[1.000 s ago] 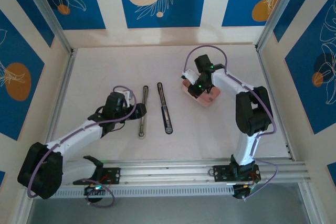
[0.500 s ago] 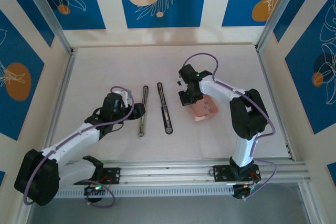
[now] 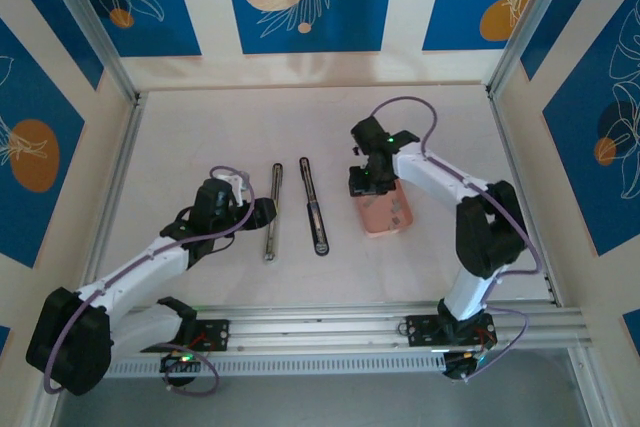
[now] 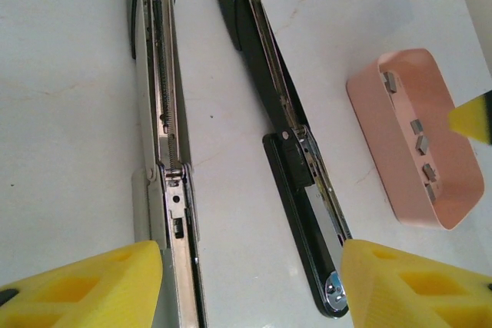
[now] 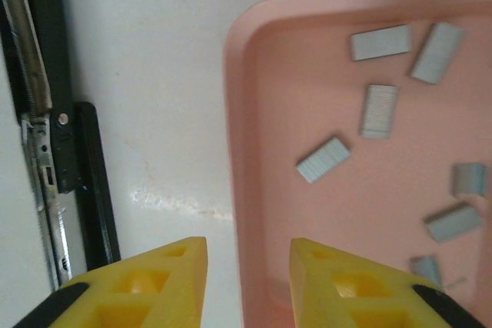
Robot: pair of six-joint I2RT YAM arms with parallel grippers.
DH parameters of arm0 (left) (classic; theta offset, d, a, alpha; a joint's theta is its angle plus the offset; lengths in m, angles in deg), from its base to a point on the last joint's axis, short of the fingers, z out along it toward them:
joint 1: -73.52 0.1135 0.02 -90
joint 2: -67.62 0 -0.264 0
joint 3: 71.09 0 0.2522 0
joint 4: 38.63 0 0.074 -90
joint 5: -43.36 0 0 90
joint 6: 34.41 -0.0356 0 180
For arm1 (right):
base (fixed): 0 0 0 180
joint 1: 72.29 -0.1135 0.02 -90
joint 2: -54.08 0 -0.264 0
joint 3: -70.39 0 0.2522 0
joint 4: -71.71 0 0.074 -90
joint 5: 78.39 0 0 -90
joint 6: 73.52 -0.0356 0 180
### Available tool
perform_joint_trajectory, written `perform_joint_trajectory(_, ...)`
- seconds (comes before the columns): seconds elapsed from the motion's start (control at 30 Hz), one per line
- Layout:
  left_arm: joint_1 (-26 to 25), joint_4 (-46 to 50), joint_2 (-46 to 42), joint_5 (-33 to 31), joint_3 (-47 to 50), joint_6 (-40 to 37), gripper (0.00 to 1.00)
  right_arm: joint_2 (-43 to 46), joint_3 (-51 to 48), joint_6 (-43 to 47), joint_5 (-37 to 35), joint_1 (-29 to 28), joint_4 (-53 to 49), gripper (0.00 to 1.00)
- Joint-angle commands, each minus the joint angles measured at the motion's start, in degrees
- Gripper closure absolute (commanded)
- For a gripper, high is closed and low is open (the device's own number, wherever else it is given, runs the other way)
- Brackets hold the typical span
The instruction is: Load the staples into the stapler
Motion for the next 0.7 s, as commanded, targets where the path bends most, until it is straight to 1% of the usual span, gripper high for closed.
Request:
perform_joint_trajectory(0.0,0.74,-2.4,-1.22,1.84,1.55,-0.7,0.37,2.76,-0.28,-1.26,2.38,3.0,-4.18,0.63)
perform_joint_trajectory(0.13,0.68,-4.36,-1.02,2.73,2.39,0.16,0.37,0.76,-0.35,-1.25,3.2,5.62,-5.52,0.61)
perform_joint_trajectory(0.27,0.73,-4.12,-1.05,2.93,2.39,0.19,0.37,-3.0,0.79,1.8,0.28,6.06,-5.43,0.61)
perform_joint_trajectory(0.5,0.69,-4.14,-0.8,2.31,2.19,0.21,0.37,-8.98,3.3,3.23,-0.35,7.24,-4.02,0.62)
perform_joint_trajectory(0.67,0.68,-4.0,-0.34,2.22,1.93,0.17,0.37,-11.68,4.39,3.96,-0.28,7.31,-2.49,0.64)
